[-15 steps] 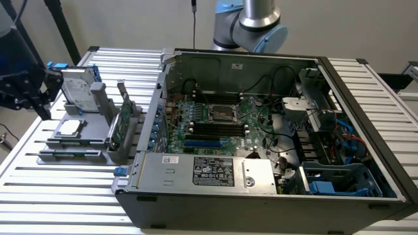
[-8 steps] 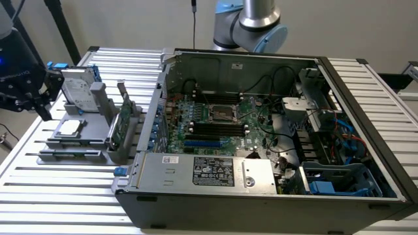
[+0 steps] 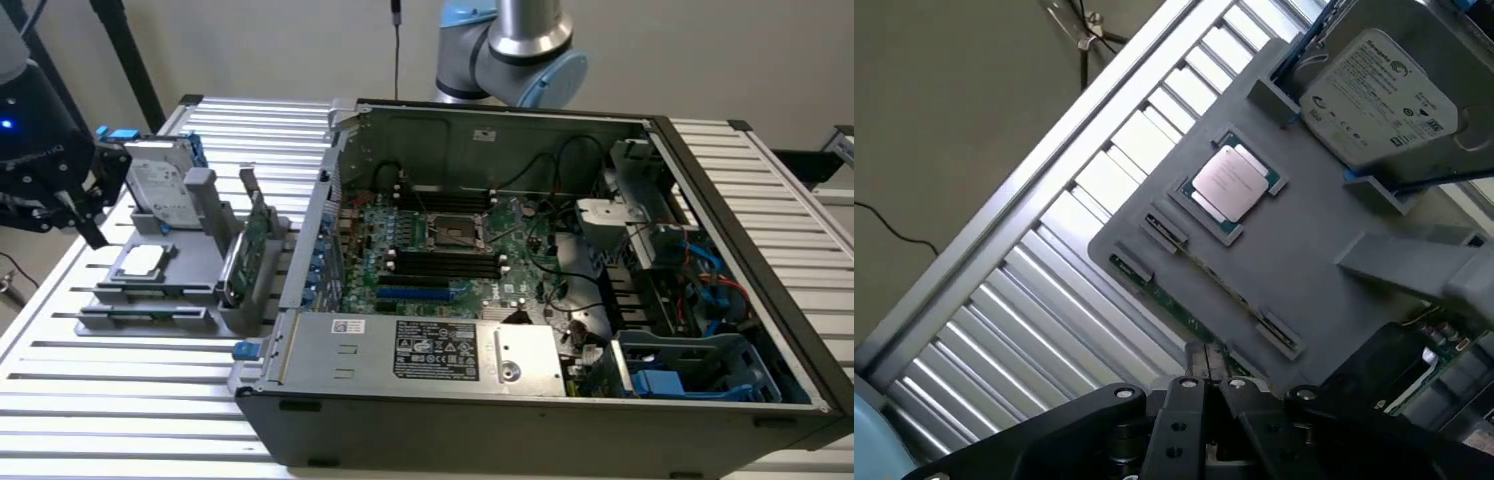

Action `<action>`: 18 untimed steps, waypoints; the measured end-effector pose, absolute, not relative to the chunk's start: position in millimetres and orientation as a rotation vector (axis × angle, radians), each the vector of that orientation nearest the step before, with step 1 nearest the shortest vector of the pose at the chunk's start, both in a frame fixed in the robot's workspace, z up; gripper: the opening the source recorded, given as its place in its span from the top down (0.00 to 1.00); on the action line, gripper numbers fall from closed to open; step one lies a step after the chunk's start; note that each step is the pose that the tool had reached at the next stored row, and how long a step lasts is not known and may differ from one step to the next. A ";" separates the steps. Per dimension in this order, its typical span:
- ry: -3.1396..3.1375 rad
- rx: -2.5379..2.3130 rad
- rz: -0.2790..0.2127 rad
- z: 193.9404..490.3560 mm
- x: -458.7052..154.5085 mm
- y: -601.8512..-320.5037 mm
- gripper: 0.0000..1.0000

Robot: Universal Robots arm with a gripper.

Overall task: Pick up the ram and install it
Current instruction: 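Pick up the ram and move it above insertion slot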

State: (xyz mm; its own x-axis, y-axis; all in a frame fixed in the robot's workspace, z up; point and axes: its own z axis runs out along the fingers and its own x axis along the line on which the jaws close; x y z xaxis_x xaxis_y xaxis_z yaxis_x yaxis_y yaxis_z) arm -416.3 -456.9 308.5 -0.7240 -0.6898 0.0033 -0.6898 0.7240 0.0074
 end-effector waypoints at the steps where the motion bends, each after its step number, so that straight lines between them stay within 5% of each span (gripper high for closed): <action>1: -2.900 1.192 -0.009 308.2 -416.3 -456.9 0.89; 18: -2.681 1.624 -0.007 304.8 -416.3 -456.9 0.89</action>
State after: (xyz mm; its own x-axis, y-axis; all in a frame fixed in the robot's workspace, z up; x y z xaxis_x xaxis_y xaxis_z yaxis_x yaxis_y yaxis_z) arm -416.3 -456.9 304.8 -0.4632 -0.8863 0.0033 -0.8862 0.4632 0.0074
